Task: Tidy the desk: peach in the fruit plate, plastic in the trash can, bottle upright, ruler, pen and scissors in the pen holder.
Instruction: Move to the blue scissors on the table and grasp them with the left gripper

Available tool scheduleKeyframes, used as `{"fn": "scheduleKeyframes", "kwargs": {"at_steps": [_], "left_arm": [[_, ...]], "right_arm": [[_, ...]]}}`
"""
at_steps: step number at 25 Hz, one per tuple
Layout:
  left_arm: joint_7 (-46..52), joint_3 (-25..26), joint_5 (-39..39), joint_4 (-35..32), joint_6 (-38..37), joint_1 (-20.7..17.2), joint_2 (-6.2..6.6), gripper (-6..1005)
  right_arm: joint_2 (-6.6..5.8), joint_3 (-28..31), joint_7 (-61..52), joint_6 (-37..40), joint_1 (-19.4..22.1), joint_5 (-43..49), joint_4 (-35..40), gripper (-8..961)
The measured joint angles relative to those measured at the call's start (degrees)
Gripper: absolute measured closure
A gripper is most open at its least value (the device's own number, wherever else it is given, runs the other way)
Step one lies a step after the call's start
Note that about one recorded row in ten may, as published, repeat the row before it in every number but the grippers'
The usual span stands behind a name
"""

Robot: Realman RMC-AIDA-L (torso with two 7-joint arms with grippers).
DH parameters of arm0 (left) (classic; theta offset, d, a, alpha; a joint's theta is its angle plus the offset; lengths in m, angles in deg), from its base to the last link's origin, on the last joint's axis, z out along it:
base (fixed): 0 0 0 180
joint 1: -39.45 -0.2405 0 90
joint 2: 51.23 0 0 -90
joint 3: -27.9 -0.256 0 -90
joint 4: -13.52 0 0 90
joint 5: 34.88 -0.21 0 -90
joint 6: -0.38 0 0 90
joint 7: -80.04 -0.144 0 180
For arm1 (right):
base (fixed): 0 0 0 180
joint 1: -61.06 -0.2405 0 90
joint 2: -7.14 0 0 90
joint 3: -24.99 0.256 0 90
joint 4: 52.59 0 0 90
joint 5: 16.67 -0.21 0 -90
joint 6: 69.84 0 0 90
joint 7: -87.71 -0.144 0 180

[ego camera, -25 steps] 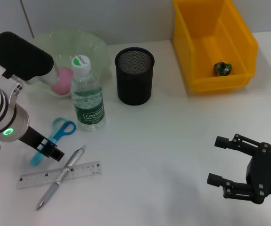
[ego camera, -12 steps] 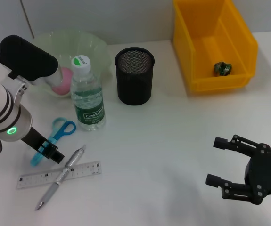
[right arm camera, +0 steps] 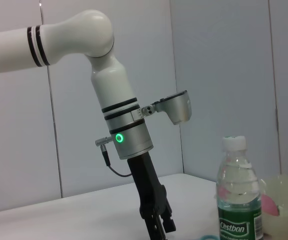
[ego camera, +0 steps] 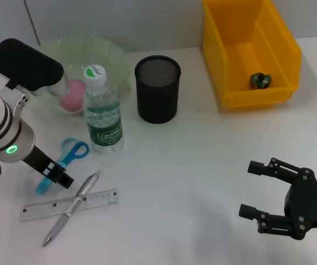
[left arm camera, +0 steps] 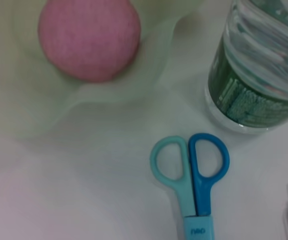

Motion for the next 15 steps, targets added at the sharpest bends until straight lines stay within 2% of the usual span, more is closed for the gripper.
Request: {"fn": "scheduleKeyframes", "kwargs": {"at_steps": [5, 6, 15], "left_arm": [[-0.42, 0.23, 0.13, 0.74, 0.28, 0.18, 0.01, 289], [-1.01, 0.91, 0.3, 3.61, 0.99, 1.3, 0.01, 291], [-1.15, 1.21, 0.34, 3.71, 1.05, 1.56, 0.01, 315]], "right_arm": [[0.05, 0.4, 0.0, 0.0, 0.0, 0.75, 0.0, 117], [0.07, 0.45, 0.0, 0.0, 0.0, 0.82, 0.0, 117], [0.09, 0.51, 0.01, 0.01, 0.0, 1.12, 0.0, 117]]}}
